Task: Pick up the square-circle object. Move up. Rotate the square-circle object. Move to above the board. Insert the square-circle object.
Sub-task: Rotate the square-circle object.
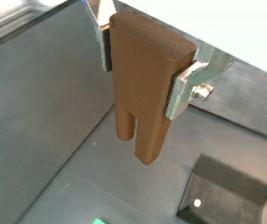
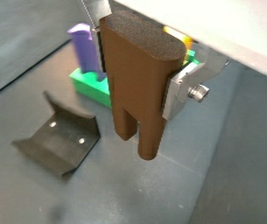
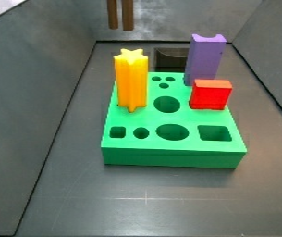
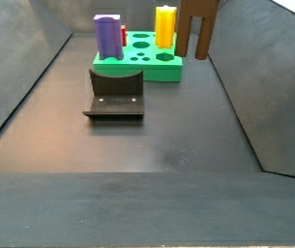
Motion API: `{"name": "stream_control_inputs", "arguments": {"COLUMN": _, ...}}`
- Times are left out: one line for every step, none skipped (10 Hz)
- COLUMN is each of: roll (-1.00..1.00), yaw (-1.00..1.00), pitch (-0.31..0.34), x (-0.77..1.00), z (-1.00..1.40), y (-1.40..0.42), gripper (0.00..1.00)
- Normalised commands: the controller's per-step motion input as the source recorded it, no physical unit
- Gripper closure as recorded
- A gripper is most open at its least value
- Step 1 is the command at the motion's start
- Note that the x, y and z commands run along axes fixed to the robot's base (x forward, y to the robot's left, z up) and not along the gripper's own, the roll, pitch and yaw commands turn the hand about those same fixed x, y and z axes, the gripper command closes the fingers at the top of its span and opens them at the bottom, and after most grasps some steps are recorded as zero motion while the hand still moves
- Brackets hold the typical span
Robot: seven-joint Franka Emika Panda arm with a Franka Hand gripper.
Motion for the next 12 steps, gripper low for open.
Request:
{"name": "stream_control_inputs", "arguments": {"roll": -0.01, "yaw": -1.0, "pitch": 0.051, "x": 0.01, "z": 0.01, "y": 0.01, "gripper": 1.0}}
{"name": "stream_control_inputs", "arguments": {"roll": -0.02, "yaw": -1.0, "pitch": 0.059, "x": 0.01, "z": 0.02, "y": 0.01, "gripper": 1.0}}
{"name": "stream_control_inputs", "arguments": {"roll": -0.02, "yaw": -1.0, "pitch": 0.073, "x": 0.01, "z": 0.02, "y": 0.01, "gripper": 1.0}}
{"name": "stream_control_inputs", "arguments": {"roll": -0.03, "yaw": -1.0, "pitch": 0.09, "x": 0.02, "z": 0.02, "y": 0.01, "gripper": 1.0}}
{"name": "stream_control_inputs", "arguments": {"roll": -0.03, "yaw": -0.76, "pitch": 0.09, "x": 0.02, "z": 0.02, "y": 0.01, "gripper": 1.0}}
{"name": "stream_control_inputs", "arguments": {"roll": -0.03, "yaw": -0.43, "pitch": 0.083, "x": 0.02, "z": 0.02, "y": 0.01, "gripper": 1.0}}
{"name": "stream_control_inputs", "arguments": {"roll": -0.02, "yaw": -0.26, "pitch": 0.077, "x": 0.03, "z": 0.02, "y": 0.01, "gripper": 1.0}}
{"name": "stream_control_inputs", "arguments": {"roll": 0.0, "yaw": -1.0, "pitch": 0.011, "x": 0.07, "z": 0.0, "y": -0.02, "gripper": 1.0}}
{"name": "stream_control_inputs", "arguments": {"roll": 0.0, "yaw": -1.0, "pitch": 0.011, "x": 0.07, "z": 0.0, "y": -0.02, "gripper": 1.0}}
{"name": "stream_control_inputs", "arguments": {"roll": 0.0, "yaw": -1.0, "pitch": 0.012, "x": 0.06, "z": -0.01, "y": -0.01, "gripper": 1.0}}
{"name": "stream_control_inputs", "arguments": {"roll": 0.0, "yaw": -1.0, "pitch": 0.013, "x": 0.05, "z": -0.01, "y": 0.0, "gripper": 1.0}}
{"name": "stream_control_inputs", "arguments": {"roll": 0.0, "yaw": -1.0, "pitch": 0.013, "x": 0.05, "z": -0.01, "y": 0.0, "gripper": 1.0}}
